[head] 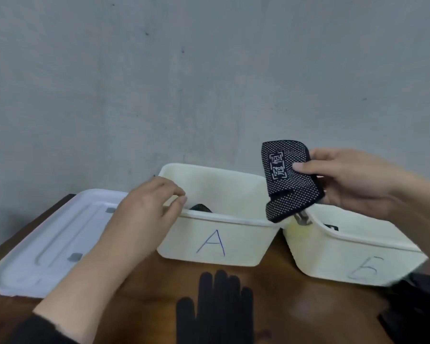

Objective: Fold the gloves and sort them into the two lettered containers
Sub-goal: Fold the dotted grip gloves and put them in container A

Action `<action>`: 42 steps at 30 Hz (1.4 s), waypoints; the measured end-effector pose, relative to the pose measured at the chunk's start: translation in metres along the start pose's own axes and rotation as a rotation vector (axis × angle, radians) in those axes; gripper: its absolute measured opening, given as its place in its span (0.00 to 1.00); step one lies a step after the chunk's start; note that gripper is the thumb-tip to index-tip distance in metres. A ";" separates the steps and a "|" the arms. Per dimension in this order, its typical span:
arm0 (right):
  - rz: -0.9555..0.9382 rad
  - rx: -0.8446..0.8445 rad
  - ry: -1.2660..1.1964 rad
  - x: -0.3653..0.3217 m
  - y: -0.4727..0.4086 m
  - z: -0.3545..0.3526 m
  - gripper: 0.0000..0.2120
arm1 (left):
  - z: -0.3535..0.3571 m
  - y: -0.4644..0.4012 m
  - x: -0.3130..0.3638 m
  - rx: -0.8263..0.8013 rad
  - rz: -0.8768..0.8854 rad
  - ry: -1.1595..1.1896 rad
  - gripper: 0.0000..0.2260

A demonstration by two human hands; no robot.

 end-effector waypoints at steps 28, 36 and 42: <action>0.312 -0.064 1.109 0.120 -0.177 0.066 0.19 | 0.036 -0.029 -0.028 -0.299 0.086 -0.087 0.37; 0.272 -0.063 1.181 0.111 -0.170 0.078 0.19 | 0.030 -0.031 -0.023 -0.370 0.049 -0.139 0.23; -0.130 0.209 1.111 0.060 -0.146 0.076 0.15 | 0.027 -0.030 -0.024 -0.365 0.014 -0.127 0.14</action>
Point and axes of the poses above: each hand's wrist, its own y-axis away from the middle knuckle, its own z-axis out of the palm, x = y × z, the point moved 4 cm from there along -y, towards the middle knuckle, and after that the axes turned 5 degrees about -y, right-handed, at the moved point
